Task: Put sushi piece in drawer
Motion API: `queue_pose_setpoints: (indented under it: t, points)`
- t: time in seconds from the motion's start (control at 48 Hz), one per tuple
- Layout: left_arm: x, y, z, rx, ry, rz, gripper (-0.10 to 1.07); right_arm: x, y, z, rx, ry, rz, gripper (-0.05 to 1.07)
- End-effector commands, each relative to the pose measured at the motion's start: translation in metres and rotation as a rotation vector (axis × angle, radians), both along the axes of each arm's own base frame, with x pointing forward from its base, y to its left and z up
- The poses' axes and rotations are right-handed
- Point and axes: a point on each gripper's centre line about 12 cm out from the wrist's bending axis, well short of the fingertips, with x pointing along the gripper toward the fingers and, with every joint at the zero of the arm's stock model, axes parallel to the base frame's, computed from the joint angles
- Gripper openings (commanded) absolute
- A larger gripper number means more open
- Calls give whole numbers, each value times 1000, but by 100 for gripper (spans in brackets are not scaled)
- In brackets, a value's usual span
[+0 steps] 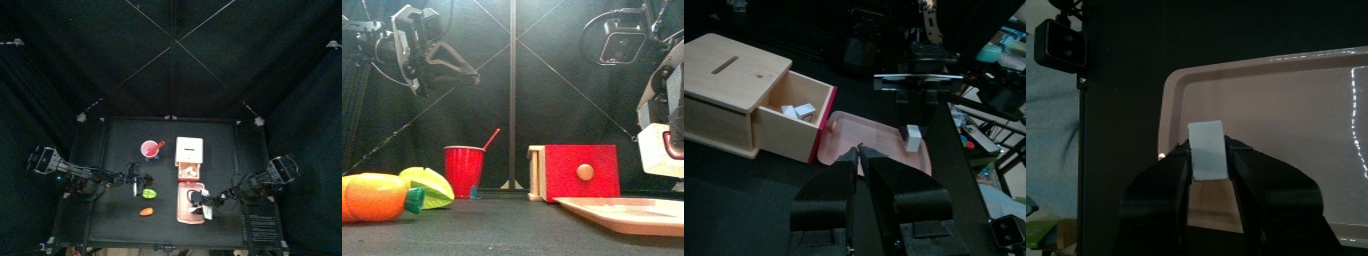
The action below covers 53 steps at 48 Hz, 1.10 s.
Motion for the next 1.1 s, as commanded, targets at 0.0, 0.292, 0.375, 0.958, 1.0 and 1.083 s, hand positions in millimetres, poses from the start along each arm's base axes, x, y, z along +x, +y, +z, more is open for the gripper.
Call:
queue_pose_setpoints:
  t: [0.0,0.292,0.375,0.958,1.0,1.083]
  points:
    - [4,1,11,-1,-38,5,56,2,0,6,5,-20,-3,52]
    - [3,1,9,0,-33,5,56,8,-15,18,0,-61,-52,52]
    - [3,1,9,-3,-31,6,56,12,-30,25,-17,-91,-94,52]
    - [6,0,4,-3,-16,7,56,-8,-125,85,-209,-356,-492,53]
    - [7,0,4,-3,-16,7,56,-10,-127,83,-217,-354,-515,53]
    - [7,0,4,-3,-15,7,56,-15,-132,79,-229,-343,-561,53]
